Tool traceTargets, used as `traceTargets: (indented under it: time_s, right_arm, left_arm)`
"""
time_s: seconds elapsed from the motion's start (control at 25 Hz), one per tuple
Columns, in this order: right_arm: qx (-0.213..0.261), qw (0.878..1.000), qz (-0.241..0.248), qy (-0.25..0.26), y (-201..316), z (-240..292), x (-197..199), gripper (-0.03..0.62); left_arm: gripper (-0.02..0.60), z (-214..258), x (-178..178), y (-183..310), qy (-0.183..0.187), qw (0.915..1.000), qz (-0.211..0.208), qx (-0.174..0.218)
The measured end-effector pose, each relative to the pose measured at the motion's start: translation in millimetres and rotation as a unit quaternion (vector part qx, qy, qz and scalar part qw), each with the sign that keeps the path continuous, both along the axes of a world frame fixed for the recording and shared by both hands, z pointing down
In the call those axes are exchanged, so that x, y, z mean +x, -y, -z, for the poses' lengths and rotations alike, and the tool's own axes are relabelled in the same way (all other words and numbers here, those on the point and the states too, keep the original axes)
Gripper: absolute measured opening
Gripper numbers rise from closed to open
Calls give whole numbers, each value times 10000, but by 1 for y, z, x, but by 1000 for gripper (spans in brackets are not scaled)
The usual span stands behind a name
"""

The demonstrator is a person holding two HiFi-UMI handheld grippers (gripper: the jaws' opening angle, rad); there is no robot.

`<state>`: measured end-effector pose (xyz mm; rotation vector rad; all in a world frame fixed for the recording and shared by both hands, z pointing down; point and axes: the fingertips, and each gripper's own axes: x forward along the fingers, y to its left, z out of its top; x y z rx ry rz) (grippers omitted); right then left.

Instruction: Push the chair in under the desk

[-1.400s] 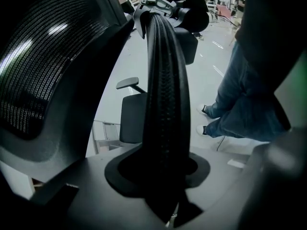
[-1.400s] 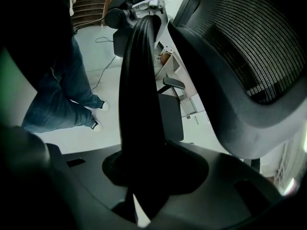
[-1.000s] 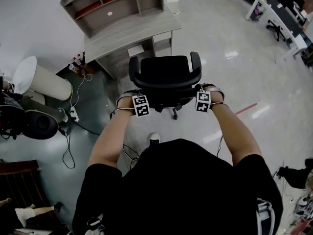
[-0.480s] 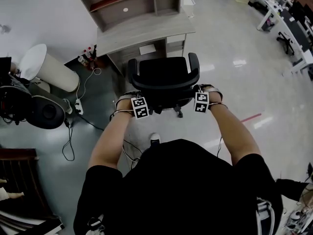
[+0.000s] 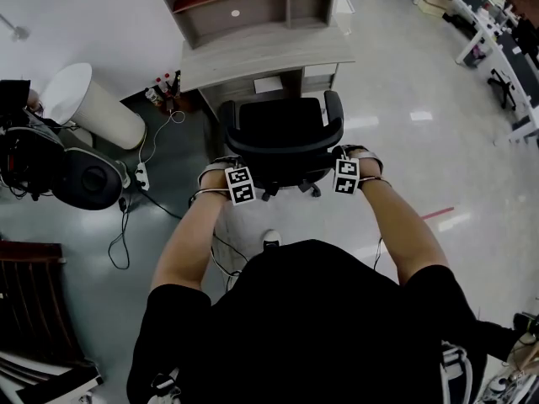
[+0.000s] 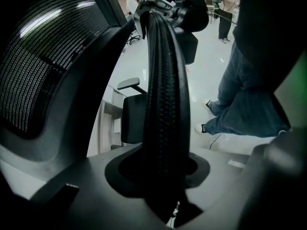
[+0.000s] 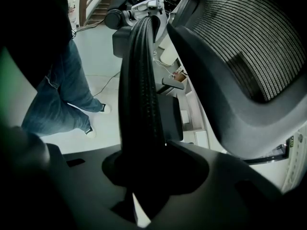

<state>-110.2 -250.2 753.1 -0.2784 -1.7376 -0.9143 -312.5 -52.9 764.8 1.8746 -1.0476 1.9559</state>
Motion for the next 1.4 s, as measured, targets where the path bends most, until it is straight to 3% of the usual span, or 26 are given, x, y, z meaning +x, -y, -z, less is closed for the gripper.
traceTargets:
  time_s: [1.4]
  right_arm:
    - [-17, 9998, 203, 78, 16, 1, -128, 135]
  left_arm:
    - [129, 2, -119, 10, 63, 9997, 216, 117]
